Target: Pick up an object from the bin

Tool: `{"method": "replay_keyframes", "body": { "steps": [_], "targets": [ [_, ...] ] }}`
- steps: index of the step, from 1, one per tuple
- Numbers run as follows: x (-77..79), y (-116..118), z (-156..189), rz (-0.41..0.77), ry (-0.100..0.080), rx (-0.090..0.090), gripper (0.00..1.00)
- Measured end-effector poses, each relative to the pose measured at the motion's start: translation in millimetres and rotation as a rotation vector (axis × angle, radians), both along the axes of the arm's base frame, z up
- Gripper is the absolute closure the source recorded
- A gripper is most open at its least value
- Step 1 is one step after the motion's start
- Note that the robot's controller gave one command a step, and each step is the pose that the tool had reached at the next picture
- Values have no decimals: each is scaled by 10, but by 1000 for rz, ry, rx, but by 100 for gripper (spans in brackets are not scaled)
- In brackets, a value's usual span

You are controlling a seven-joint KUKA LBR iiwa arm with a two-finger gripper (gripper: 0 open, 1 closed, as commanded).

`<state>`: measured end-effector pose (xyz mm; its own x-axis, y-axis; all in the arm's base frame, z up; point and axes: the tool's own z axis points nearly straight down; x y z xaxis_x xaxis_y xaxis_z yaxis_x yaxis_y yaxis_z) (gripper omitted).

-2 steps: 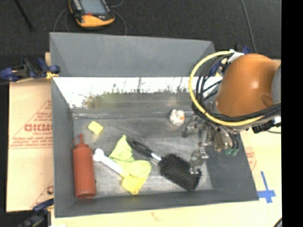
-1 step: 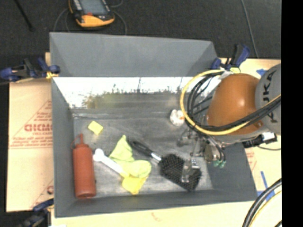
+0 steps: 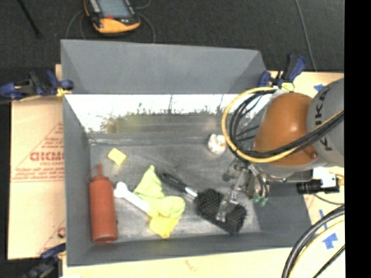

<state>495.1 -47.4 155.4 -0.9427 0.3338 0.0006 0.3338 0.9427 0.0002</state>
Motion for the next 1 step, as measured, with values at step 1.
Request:
{"method": "replay_keyframes", "body": {
  "steps": [1],
  "targets": [
    [-227, 50, -58, -53, -1, -1, 0]
  ]
}}
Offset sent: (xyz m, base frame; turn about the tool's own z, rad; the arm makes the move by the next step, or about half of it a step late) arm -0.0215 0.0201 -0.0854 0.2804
